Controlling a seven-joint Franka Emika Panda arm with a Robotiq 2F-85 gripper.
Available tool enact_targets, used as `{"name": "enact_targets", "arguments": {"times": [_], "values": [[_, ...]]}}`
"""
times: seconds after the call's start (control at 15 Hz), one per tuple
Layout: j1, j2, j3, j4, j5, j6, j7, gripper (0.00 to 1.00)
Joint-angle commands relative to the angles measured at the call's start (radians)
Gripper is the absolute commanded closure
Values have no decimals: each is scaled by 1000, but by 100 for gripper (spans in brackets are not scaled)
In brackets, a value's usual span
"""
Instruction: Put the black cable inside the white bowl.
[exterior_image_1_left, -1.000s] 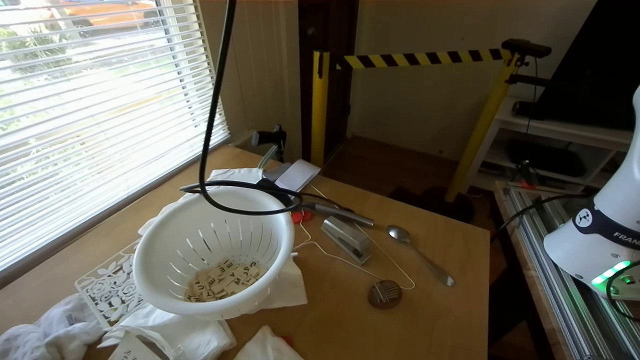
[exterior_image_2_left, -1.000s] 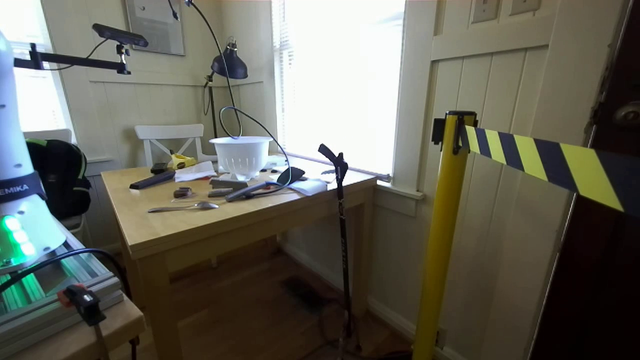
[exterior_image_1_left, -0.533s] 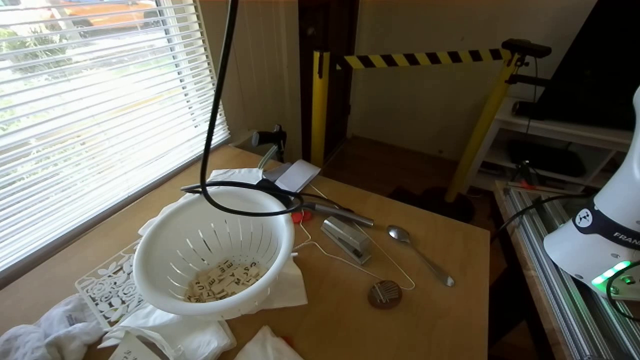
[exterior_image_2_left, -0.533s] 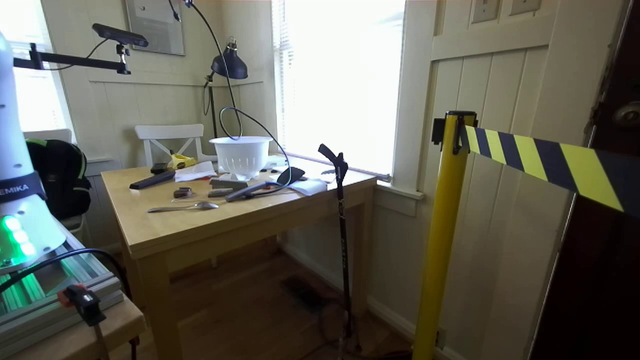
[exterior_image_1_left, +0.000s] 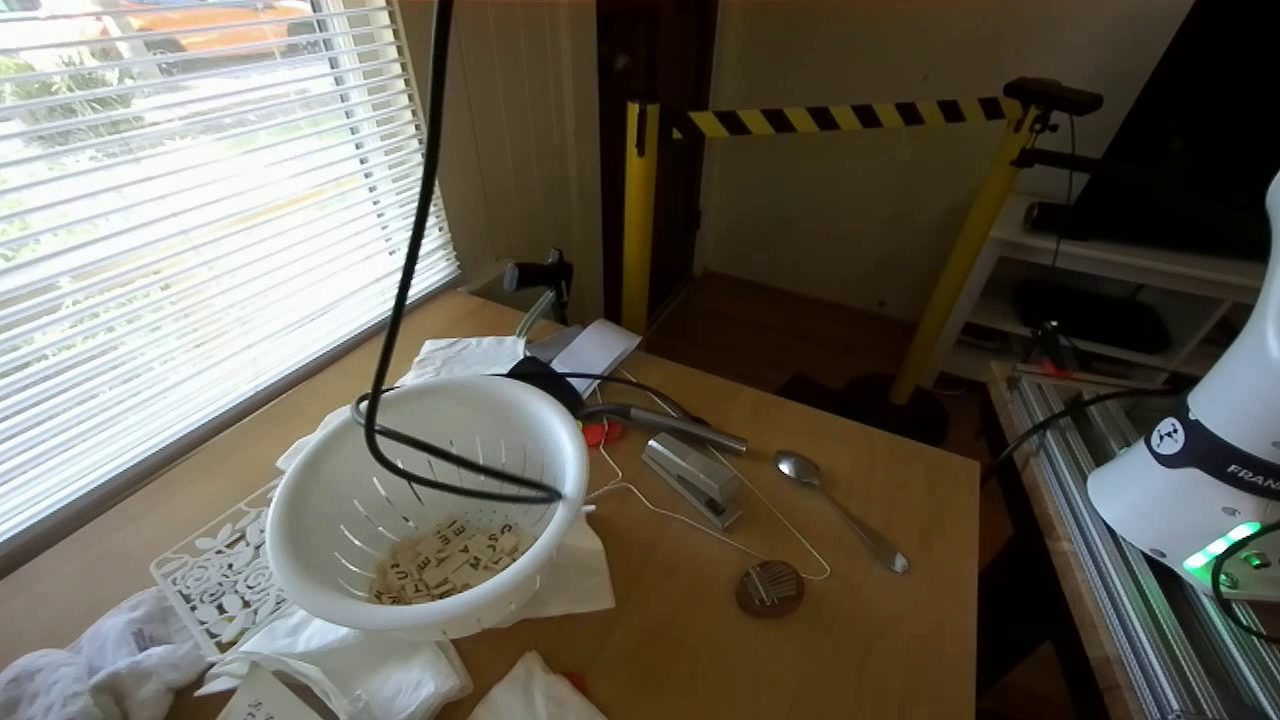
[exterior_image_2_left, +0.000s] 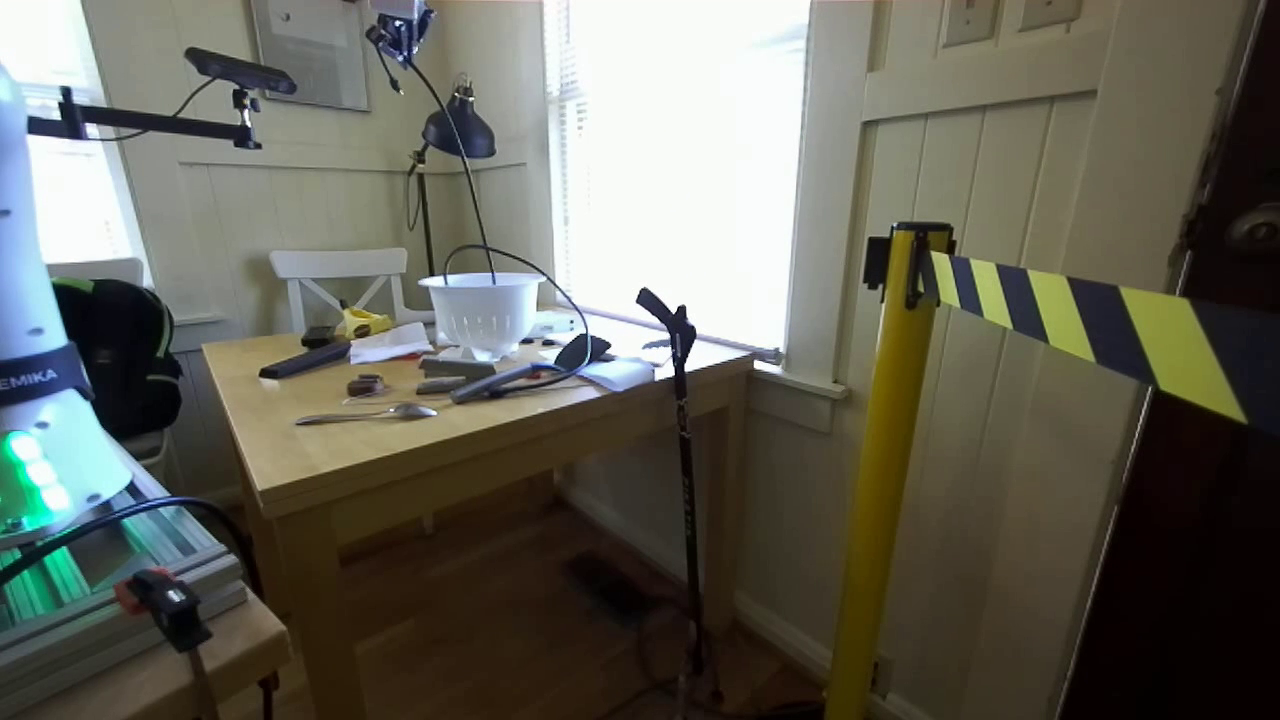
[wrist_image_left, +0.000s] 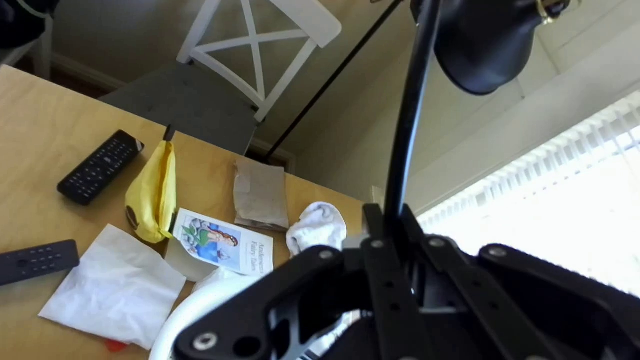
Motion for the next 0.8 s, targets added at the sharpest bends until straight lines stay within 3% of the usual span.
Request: {"name": "enact_targets", "arguments": {"times": [0.0, 0.27, 0.47, 0.73], "values": [[-1, 35, 29, -33, 20, 130, 9, 98], [12, 33, 39, -106, 9, 122, 39, 98], [16, 19, 43, -158, -7, 35, 81, 98], [1, -1, 52, -246, -107, -62, 250, 98]]}}
